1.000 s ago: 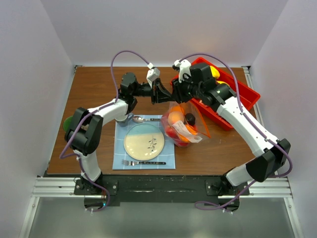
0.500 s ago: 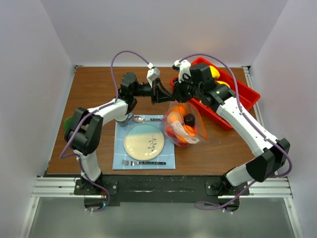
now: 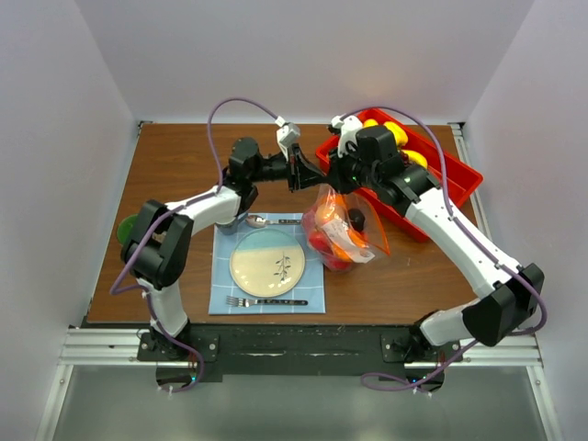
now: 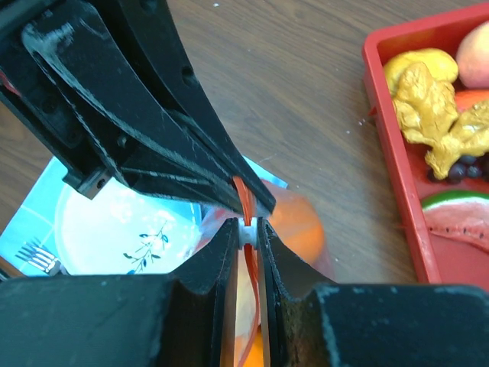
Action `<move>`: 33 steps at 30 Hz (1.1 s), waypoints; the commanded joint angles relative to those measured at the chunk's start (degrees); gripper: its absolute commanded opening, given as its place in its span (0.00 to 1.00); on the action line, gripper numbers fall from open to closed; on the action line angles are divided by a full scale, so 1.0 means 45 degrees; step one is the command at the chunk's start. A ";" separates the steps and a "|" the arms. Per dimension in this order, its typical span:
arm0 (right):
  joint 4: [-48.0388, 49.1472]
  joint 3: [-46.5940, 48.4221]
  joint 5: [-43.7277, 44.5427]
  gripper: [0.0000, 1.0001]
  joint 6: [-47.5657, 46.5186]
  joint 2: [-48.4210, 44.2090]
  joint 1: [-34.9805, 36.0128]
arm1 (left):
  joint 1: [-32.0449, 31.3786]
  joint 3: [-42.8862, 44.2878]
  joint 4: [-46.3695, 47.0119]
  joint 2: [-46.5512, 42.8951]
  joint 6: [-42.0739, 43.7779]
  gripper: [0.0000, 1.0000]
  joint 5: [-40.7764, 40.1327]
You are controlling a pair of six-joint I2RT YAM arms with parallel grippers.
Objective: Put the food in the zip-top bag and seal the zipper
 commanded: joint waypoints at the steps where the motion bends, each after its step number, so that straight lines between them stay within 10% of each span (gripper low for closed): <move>1: -0.1124 -0.0330 0.0715 0.14 0.0480 -0.1093 0.0065 | 0.0272 -0.0077 0.0708 -0.0713 -0.0101 0.00 -0.2192; 33: -0.4659 -0.2772 0.2201 0.15 0.3469 -0.6211 0.0065 | 0.0311 -0.0020 -0.1869 -0.1416 0.0289 0.00 -0.8638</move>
